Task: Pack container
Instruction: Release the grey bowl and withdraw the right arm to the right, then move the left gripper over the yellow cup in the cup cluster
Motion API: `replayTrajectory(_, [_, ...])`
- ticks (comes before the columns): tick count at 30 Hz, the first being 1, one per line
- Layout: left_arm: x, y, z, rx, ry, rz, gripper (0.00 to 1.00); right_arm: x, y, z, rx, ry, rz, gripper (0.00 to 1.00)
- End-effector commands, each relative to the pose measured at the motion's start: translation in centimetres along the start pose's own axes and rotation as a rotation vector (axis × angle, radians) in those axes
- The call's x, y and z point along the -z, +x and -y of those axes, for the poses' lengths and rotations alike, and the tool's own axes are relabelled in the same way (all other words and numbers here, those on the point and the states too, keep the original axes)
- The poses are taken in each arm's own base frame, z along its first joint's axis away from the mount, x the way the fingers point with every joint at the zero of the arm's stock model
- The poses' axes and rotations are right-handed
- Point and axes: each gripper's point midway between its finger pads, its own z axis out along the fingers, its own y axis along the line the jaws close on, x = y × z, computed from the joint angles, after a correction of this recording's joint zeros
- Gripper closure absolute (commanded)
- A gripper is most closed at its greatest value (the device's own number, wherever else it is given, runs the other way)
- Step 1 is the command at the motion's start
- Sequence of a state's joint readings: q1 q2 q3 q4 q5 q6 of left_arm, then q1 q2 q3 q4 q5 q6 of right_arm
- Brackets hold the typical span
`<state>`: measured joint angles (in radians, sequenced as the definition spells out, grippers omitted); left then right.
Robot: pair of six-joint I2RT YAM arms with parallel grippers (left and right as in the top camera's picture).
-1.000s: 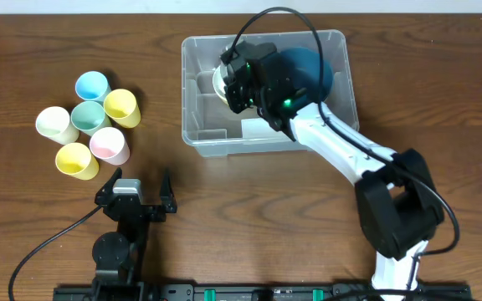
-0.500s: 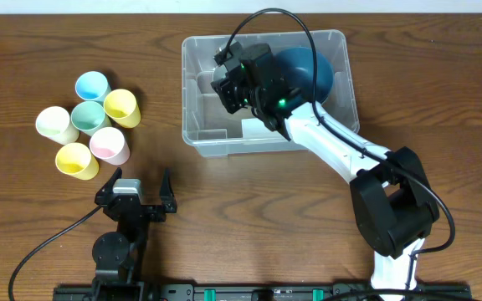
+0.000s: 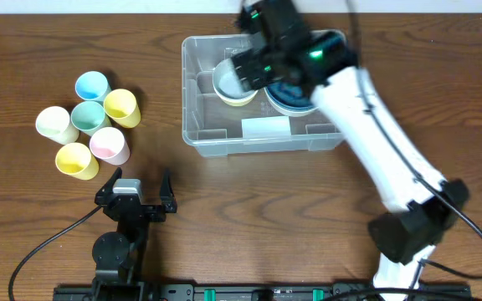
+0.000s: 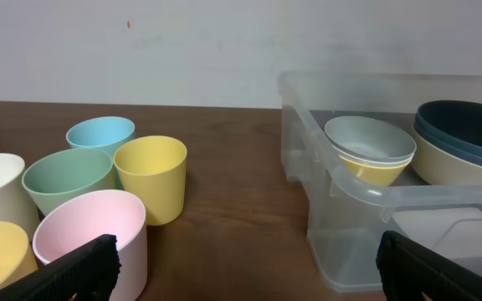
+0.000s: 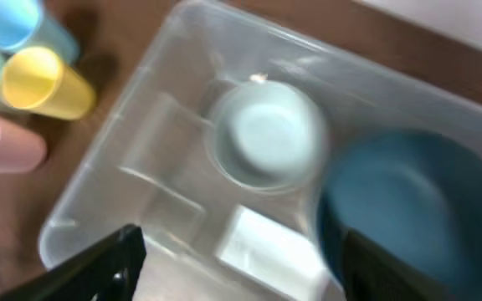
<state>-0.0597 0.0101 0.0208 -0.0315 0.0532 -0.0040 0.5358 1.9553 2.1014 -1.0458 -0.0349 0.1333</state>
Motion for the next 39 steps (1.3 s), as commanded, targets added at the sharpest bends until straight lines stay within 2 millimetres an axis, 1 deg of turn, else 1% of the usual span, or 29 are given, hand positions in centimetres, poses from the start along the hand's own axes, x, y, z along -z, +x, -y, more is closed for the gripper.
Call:
replayTrajectory(1, [-0.1,1.5,-0.2,0.012,-0.008,-0.045,0.02,7.8,-2.5,6.9,-0.182,0.19,0.14,0.08])
replayTrajectory(2, [-0.1,1.5,-0.2,0.012,-0.008,-0.045,0.02,9.1,-2.2,8.6,-0.229,0.222,0.146,0.01])
replayTrajectory(4, [-0.1,1.5,-0.2,0.012,-0.008,-0.045,0.02,11.0,-1.4,11.9,-0.315,0.279,0.149,0.01])
replayTrajectory(5, [-0.1,1.5,-0.2,0.012,-0.008,-0.045,0.02,11.8,-0.9,13.3,-0.353,0.302,0.147,0.01])
replayTrajectory(7, [-0.1,1.5,-0.2,0.012,-0.008,-0.045,0.02,13.1,0.5,16.9,-0.451,0.36,0.134,0.01])
replayTrajectory(9, [-0.1,1.5,-0.2,0.012,-0.008,-0.045,0.02,14.0,2.1,20.0,-0.533,0.413,0.11,0.01])
replayTrajectory(11, [-0.1,1.5,-0.2,0.012,-0.008,-0.045,0.02,14.6,3.8,22.7,-0.592,0.459,0.076,0.01])
replayTrajectory(14, [-0.1,1.5,-0.2,0.012,-0.008,-0.045,0.02,15.8,6.4,26.2,-0.675,0.528,0.033,0.01])
replayTrajectory(16, [-0.1,1.5,-0.2,0.012,-0.008,-0.045,0.02,16.8,7.7,28.2,-0.728,0.563,0.023,0.01])
replayTrajectory(19, [-0.1,1.5,-0.2,0.012,-0.008,-0.045,0.02,18.3,9.6,30.7,-0.797,0.61,0.012,0.01])
replayTrajectory(24, [-0.1,1.5,-0.2,0.012,-0.008,-0.044,0.02,20.4,12.3,33.5,-0.888,0.667,-0.005,0.01])
replayTrajectory(27, [-0.1,1.5,-0.2,0.013,-0.008,-0.044,0.02,21.1,13.1,34.5,-0.918,0.687,0.001,0.01])
replayTrajectory(30, [0.0,1.0,0.1,0.062,0.009,-0.036,0.02,21.5,13.5,35.0,-0.932,0.697,0.003,0.01])
replayTrajectory(32, [0.2,0.3,0.6,0.072,0.036,-0.031,0.02,21.5,13.5,35.0,-0.933,0.698,0.003,0.01])
replayTrajectory(35, [1.0,-1.3,0.8,0.081,0.037,-0.04,0.02,21.5,13.5,35.0,-0.933,0.698,0.003,0.01])
replayTrajectory(39, [2.6,-4.7,0.8,0.082,0.017,-0.095,0.02,21.5,13.5,35.0,-0.933,0.697,0.002,0.01])
